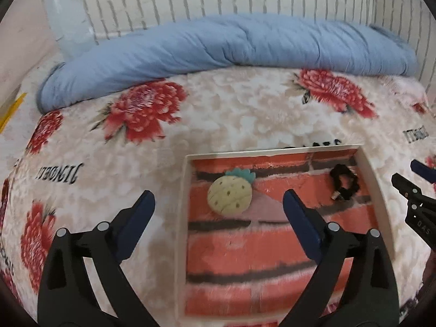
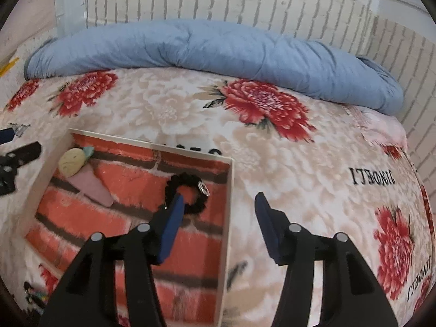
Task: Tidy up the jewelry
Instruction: 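Carry both items into the brick tray and open both tools, then move both tools back toward the scrunchie and wooden bead bracelet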
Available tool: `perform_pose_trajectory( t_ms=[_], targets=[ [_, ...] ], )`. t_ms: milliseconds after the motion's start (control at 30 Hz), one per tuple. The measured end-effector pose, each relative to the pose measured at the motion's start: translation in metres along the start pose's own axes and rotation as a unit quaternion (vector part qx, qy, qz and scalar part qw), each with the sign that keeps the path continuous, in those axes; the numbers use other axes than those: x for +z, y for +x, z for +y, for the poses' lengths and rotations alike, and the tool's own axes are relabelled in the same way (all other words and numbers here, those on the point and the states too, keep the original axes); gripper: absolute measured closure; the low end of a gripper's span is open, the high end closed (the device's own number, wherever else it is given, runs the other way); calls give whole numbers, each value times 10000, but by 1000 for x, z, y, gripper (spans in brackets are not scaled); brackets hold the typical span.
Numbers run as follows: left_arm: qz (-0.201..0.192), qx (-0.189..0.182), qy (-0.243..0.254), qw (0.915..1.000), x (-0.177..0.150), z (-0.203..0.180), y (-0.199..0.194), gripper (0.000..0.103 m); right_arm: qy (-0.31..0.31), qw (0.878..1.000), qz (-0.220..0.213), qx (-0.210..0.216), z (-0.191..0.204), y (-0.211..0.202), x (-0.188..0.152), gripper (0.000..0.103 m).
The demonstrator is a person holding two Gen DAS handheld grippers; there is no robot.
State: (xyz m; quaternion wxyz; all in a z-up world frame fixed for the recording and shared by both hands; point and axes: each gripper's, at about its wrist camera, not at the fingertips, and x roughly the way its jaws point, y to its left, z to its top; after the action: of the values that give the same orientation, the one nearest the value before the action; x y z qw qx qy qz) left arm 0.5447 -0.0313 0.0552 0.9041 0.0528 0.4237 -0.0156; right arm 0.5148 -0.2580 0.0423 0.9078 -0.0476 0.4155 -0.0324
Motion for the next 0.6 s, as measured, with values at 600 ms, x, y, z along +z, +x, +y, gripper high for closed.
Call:
perform_pose_trajectory(
  t_ms=[600],
  targets=[
    [-498,-82,-269,9984,-129,16,-169,5,362,9987,-341,108,-56,-152,-136,41]
  ],
)
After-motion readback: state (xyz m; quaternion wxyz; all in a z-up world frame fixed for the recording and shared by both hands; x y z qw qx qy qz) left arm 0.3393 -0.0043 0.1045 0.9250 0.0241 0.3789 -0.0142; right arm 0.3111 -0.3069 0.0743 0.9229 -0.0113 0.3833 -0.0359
